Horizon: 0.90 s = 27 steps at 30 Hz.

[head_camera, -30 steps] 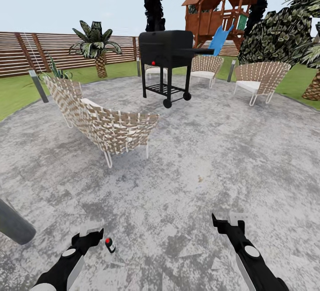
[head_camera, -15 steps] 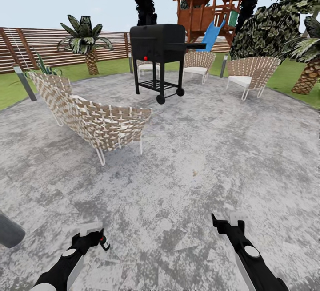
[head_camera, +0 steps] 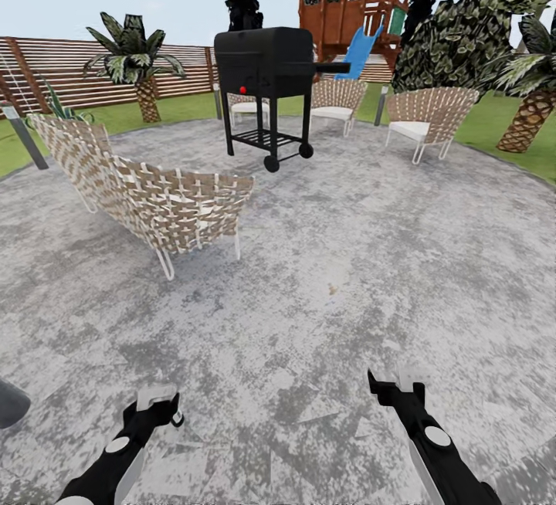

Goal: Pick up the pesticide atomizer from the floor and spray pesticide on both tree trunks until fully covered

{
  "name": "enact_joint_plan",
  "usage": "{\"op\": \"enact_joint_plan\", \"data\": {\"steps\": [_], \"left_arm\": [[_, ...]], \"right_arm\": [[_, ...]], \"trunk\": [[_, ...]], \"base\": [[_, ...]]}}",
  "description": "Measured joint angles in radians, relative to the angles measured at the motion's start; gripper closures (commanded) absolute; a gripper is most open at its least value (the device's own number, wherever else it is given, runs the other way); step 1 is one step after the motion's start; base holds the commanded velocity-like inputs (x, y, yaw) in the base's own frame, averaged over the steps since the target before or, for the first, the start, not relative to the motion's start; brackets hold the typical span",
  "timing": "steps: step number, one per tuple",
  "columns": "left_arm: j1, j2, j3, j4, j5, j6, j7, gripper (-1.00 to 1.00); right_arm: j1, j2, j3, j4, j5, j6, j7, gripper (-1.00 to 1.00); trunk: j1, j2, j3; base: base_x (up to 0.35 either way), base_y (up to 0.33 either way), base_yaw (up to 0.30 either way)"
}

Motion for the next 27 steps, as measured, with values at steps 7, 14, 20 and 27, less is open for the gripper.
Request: {"op": "enact_joint_plan", "data": {"steps": [7,14,20,27], "left_arm": [[0.002,0.005,0.0,0.003,0.0,-0.024,0.0,-1.0],[0.002,0.006,0.0,0.003,0.0,-0.026,0.0,-1.0],[0.002,0.006,-0.001,0.003,0.0,-0.027,0.0,-1.0],[0.0,0.006,-0.001,0.003,0.001,-0.028,0.0,-1.0]], "right_arm": [[0.0,0.0,0.0,-0.001,-0.001,0.0,0.0,-1.0],[0.0,0.0,0.0,-0.002,-0.001,0.0,0.0,-1.0],[0.0,0.0,0.0,-0.002,-0.001,0.0,0.0,-1.0],[0.0,0.0,0.0,-0.002,-0.001,0.0,0.0,-1.0]], "trunk": [[0.027,-0.049,-0.033],[0.054,-0.098,-0.066],[0.077,-0.14,-0.094],[0.083,-0.149,-0.132]], "base": [[0.0,0.0,-0.004],[0.0,0.0,0.0],[0.0,0.0,0.0],[0.0,0.0,0.0]]}}
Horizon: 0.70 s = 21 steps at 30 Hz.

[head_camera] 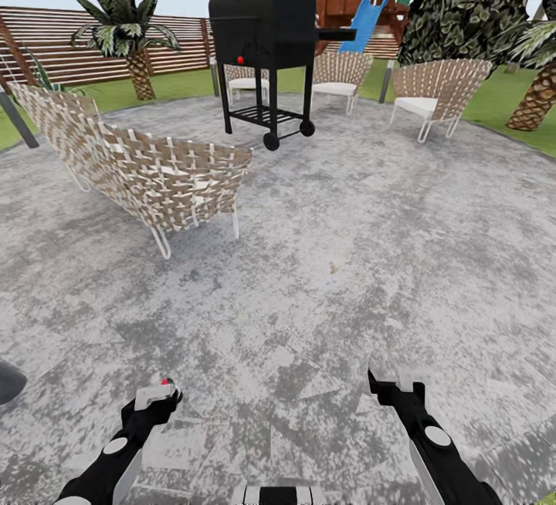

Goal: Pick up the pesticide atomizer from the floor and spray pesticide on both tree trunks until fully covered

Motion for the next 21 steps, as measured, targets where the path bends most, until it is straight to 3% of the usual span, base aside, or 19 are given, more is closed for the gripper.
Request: {"op": "enact_joint_plan", "data": {"steps": [14,21], "left_arm": [[0.001,0.0,0.0,0.0,0.0,0.0,0.0,-1.0],[0.0,0.0,0.0,0.0,-0.001,0.0,0.0,-1.0]], "right_arm": [[0.0,0.0,-0.002,-0.002,0.0,0.0,0.0,-1.0],[0.0,0.0,-0.003,-0.002,0.0,0.0,0.0,-1.0]], "trunk": [[0.006,-0.003,-0.076],[0.006,-0.003,-0.088]], "base": [[0.0,0.0,0.0],[0.0,0.0,0.0]]}}
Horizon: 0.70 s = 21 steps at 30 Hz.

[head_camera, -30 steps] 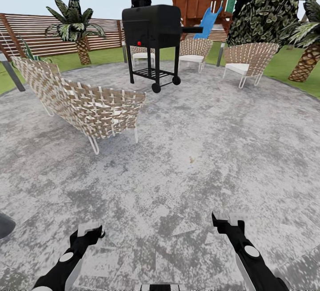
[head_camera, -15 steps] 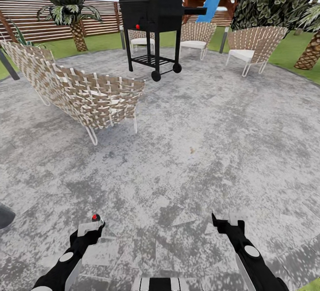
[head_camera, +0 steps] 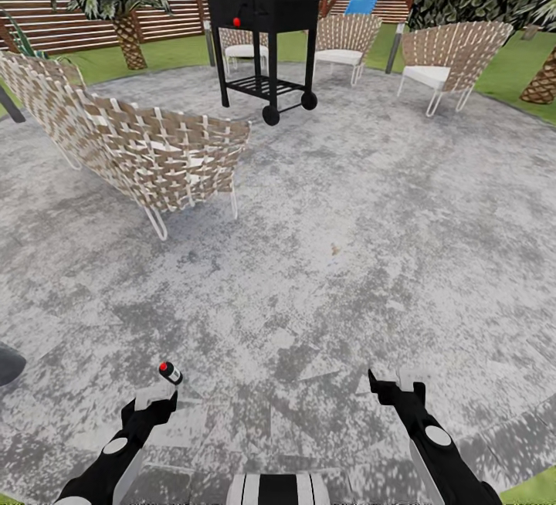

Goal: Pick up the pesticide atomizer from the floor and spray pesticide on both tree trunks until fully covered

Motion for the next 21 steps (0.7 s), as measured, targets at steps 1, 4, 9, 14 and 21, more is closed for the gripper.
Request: {"op": "enact_joint_plan", "data": {"steps": [1,4,9,14,21], "left_arm": [[0.0,0.0,0.0,0.0,0.0,0.0,0.0,-1.0],[-0.003,0.0,0.001,0.0,0.0,0.002,0.001,-1.0],[-0.003,0.0,0.002,0.0,0.0,0.002,0.001,-1.0],[-0.002,0.0,0.002,0.0,0.0,0.0,0.001,-1.0],[-0.003,0.0,0.002,0.0,0.001,0.0,0.001,-1.0]], "right_arm": [[0.0,0.0,0.0,0.0,0.0,0.0,0.0,-1.0],[0.0,0.0,0.001,-0.003,0.0,0.0,0.0,-1.0],[0.0,0.0,0.001,-0.005,0.0,0.0,-0.001,-1.0],[0.0,0.0,0.0,-0.005,0.0,0.0,-0.001,-1.0],[0.0,0.0,0.0,-0.006,0.0,0.0,-0.001,-1.0]], "trunk": [[0.0,0.0,-0.002],[-0.001,0.0,-0.002],[0.0,0.0,-0.002],[0.0,0.0,-0.003],[0.0,0.0,-0.002]], "base": [[0.0,0.0,0.0],[0.275,0.0,0.0],[0.195,0.0,0.0],[0.026,0.0,0.0],[0.08,0.048,0.0]]}}
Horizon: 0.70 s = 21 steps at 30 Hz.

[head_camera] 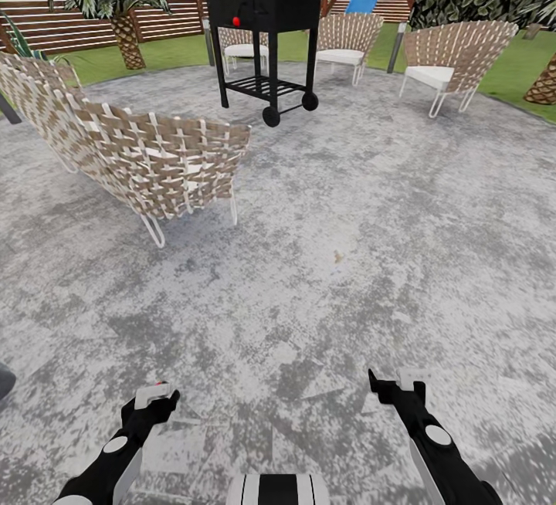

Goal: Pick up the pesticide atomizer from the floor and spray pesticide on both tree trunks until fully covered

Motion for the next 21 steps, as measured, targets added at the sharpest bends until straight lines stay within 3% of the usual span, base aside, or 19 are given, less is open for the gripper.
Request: {"op": "enact_joint_plan", "data": {"steps": [12,21], "left_arm": [[0.004,0.0,-0.001,-0.001,0.0,-0.001,-0.001,-1.0],[0.003,0.0,-0.001,0.0,0.0,-0.001,-0.001,-1.0]], "right_arm": [[0.0,0.0,0.0,-0.001,-0.001,0.0,0.001,-1.0],[0.0,0.0,-0.003,-0.001,-0.001,0.002,0.0,-1.0]], "trunk": [[0.0,0.0,0.0],[0.003,-0.002,-0.03]], "base": [[0.01,0.007,0.0],[0.0,0.0,0.0]]}}
